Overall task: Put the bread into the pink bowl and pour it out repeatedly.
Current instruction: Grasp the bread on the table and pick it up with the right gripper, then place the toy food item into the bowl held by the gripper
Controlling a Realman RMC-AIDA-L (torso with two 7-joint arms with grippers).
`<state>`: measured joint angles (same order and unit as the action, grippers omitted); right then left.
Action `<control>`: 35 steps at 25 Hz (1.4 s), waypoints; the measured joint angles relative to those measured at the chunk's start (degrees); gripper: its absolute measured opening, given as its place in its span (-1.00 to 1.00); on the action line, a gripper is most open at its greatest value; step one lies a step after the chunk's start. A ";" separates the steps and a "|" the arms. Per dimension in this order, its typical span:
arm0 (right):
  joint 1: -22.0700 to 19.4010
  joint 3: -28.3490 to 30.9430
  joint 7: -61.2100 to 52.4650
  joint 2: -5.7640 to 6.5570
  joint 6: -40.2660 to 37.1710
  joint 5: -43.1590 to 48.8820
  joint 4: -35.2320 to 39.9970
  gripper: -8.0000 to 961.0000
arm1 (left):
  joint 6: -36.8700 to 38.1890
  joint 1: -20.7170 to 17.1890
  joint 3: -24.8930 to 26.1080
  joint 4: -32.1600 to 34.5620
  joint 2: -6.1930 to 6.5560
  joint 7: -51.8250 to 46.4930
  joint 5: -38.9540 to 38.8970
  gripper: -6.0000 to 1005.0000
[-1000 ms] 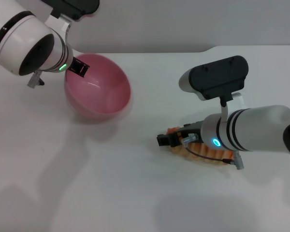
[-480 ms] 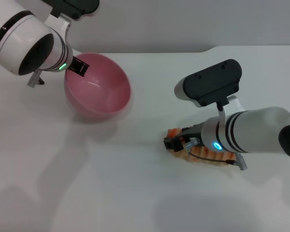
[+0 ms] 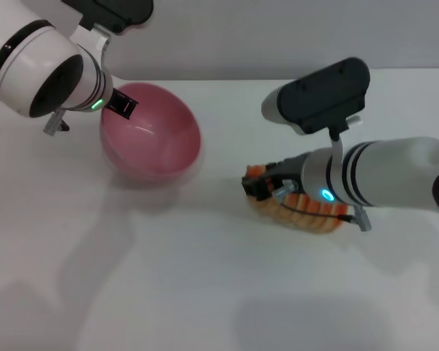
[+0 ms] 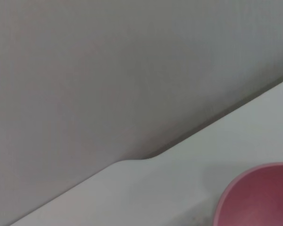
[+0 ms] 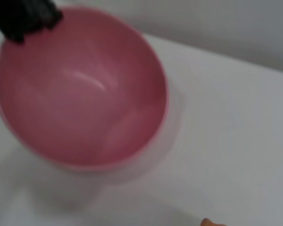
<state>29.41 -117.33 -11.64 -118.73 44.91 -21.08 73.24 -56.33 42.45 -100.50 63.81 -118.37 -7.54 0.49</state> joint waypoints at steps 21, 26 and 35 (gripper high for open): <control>-2.72 7.47 2.82 0.02 7.22 8.47 23.71 -0.34 | -0.55 0.08 -1.15 1.55 -0.14 3.30 -8.62 -0.90; -2.01 8.30 2.88 -0.01 6.53 8.73 25.75 -0.41 | -1.37 0.17 -3.01 5.37 -0.22 3.96 -12.00 -0.90; -1.45 7.38 2.93 -0.16 4.04 8.28 25.98 -0.55 | -2.66 0.10 -3.19 10.52 -0.25 3.96 -14.74 -0.90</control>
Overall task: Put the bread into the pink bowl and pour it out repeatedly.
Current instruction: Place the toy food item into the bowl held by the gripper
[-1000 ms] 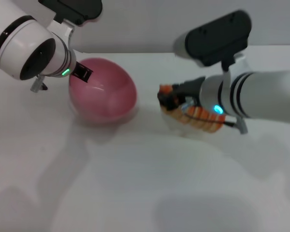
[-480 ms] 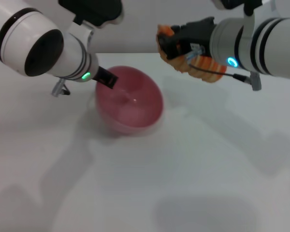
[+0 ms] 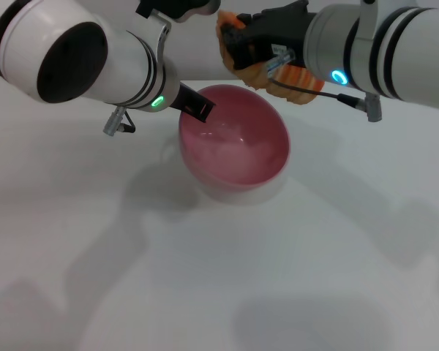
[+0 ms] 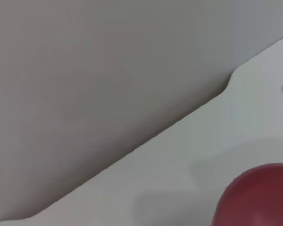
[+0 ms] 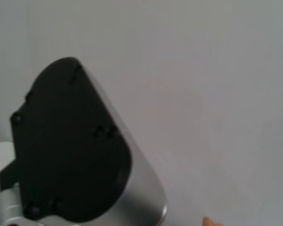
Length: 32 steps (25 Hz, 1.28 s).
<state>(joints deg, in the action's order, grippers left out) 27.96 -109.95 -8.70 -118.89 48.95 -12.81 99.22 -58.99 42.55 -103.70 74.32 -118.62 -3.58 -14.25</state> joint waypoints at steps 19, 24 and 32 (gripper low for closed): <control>-2.82 -6.00 2.68 -0.24 -8.30 0.12 -1.62 -0.55 | -0.17 -0.27 0.00 1.78 0.06 -0.02 -1.72 -0.90; -3.82 -6.03 2.97 -0.25 -8.66 0.27 -0.39 -0.12 | -0.17 -0.34 0.01 1.80 0.16 -0.02 -1.53 -0.90; -5.56 -5.50 3.37 -0.42 -8.57 0.18 1.40 0.32 | 0.04 -0.35 0.27 1.48 0.23 0.00 -1.22 -0.90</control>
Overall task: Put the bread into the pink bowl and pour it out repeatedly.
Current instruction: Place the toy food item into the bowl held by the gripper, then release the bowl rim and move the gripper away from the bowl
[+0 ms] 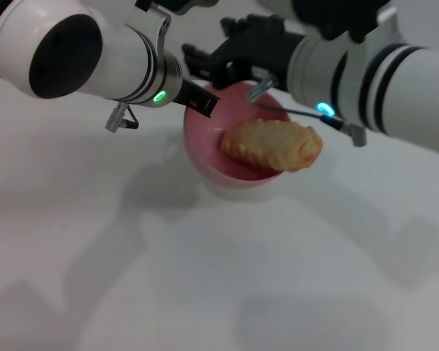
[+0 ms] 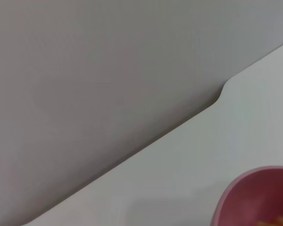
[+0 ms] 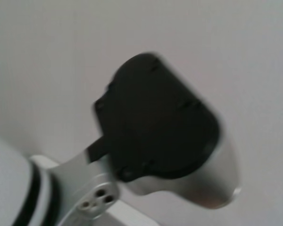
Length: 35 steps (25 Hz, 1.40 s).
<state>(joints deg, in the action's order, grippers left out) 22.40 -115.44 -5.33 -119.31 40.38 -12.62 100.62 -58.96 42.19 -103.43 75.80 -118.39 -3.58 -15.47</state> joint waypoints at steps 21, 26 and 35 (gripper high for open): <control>-22.39 9.69 -1.46 -0.05 -69.33 20.16 -17.37 -0.29 | 0.53 -0.33 -0.01 -1.60 -0.09 1.66 -4.19 -0.90; -24.44 9.77 -1.74 -0.15 -69.36 18.10 -20.39 -0.64 | 0.43 -0.32 0.27 -2.59 0.00 1.66 -7.35 -0.90; -25.32 9.17 -1.50 -0.11 -68.98 15.03 -22.85 -0.66 | 4.56 -1.66 1.01 -6.09 0.11 2.24 -13.39 -0.90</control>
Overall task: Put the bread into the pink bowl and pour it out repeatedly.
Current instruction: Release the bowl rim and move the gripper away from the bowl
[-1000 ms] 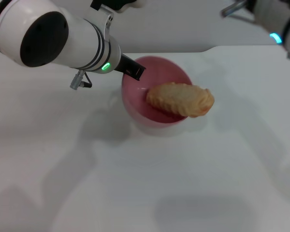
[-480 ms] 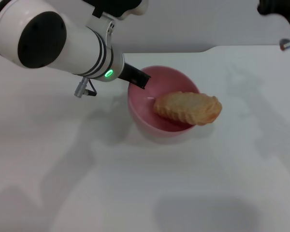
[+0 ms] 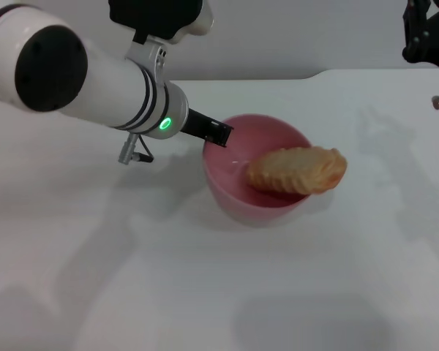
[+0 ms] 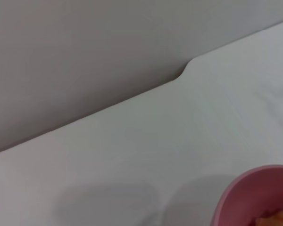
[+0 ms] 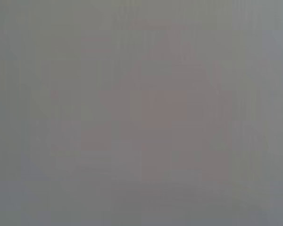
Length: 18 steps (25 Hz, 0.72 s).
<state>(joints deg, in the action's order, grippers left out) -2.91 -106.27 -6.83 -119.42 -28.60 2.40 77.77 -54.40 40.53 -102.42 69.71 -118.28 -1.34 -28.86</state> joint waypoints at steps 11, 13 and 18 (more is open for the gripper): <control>0.85 -0.56 -0.23 0.12 0.56 -0.04 -2.30 -0.61 | 6.91 -2.10 -0.46 -3.58 -0.15 0.86 -1.20 -0.90; 0.85 -0.58 -0.24 0.14 0.58 -0.04 -2.35 -0.61 | 7.40 -2.11 -0.47 -4.77 -0.11 0.85 -1.21 -0.90; 1.23 -0.58 -0.27 0.15 0.67 -0.05 -2.27 -0.58 | 7.72 -2.13 -0.49 -6.31 -0.05 0.87 -1.19 -0.90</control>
<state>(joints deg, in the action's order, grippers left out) -1.68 -106.86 -7.10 -119.26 -27.92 2.35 75.50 -46.68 38.40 -102.91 63.40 -118.33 -0.47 -30.05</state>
